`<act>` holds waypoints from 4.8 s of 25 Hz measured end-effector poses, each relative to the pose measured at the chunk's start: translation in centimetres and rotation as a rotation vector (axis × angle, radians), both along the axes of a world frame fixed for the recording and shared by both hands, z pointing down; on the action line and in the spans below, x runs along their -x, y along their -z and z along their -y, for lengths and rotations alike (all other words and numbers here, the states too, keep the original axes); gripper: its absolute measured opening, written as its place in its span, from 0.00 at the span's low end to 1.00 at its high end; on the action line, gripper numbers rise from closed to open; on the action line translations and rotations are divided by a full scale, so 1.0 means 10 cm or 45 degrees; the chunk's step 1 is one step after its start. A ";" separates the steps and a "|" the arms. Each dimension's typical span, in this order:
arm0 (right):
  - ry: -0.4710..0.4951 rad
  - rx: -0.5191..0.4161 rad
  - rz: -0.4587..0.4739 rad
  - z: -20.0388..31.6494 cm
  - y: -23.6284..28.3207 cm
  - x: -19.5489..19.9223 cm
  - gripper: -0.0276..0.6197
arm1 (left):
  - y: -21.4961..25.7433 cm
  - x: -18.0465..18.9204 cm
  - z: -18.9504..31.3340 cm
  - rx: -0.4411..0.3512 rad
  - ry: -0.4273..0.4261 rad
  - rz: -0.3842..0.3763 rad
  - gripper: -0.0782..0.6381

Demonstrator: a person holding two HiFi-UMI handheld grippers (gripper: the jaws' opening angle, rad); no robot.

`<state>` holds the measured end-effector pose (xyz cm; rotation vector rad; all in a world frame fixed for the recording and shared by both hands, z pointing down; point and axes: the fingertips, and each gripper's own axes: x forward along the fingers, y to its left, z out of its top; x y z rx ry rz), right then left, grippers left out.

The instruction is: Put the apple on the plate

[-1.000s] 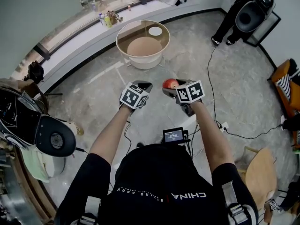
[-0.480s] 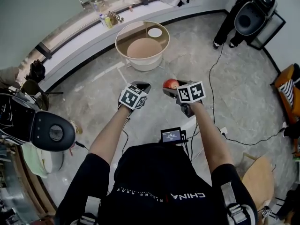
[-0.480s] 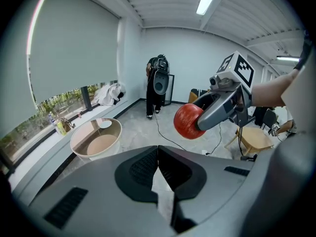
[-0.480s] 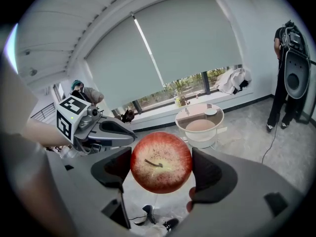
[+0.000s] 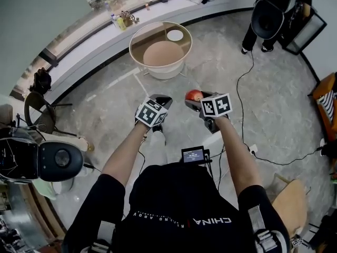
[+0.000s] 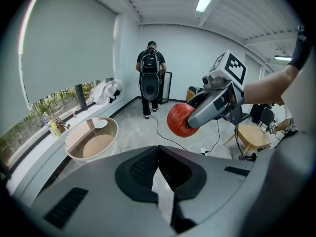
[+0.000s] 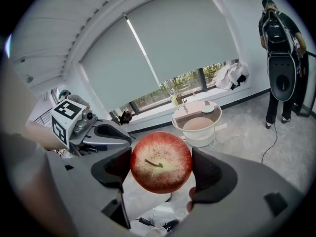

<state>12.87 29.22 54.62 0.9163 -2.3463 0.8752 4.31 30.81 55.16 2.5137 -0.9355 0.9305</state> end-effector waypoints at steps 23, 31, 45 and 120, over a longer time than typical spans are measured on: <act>-0.174 0.046 -0.113 2.69 -0.21 0.89 0.61 | -0.50 0.88 2.73 0.047 -0.269 -0.024 0.13; -0.130 0.049 -0.107 3.27 -0.36 1.14 0.61 | -0.56 1.12 3.36 0.057 -0.152 -0.084 0.13; -0.056 0.095 -0.047 5.39 -0.46 0.94 0.61 | -0.52 0.79 5.34 0.108 -0.022 -0.113 0.13; 0.028 0.131 -0.503 9.59 -4.36 1.44 0.61 | -3.74 0.87 9.15 0.389 0.367 -0.182 0.13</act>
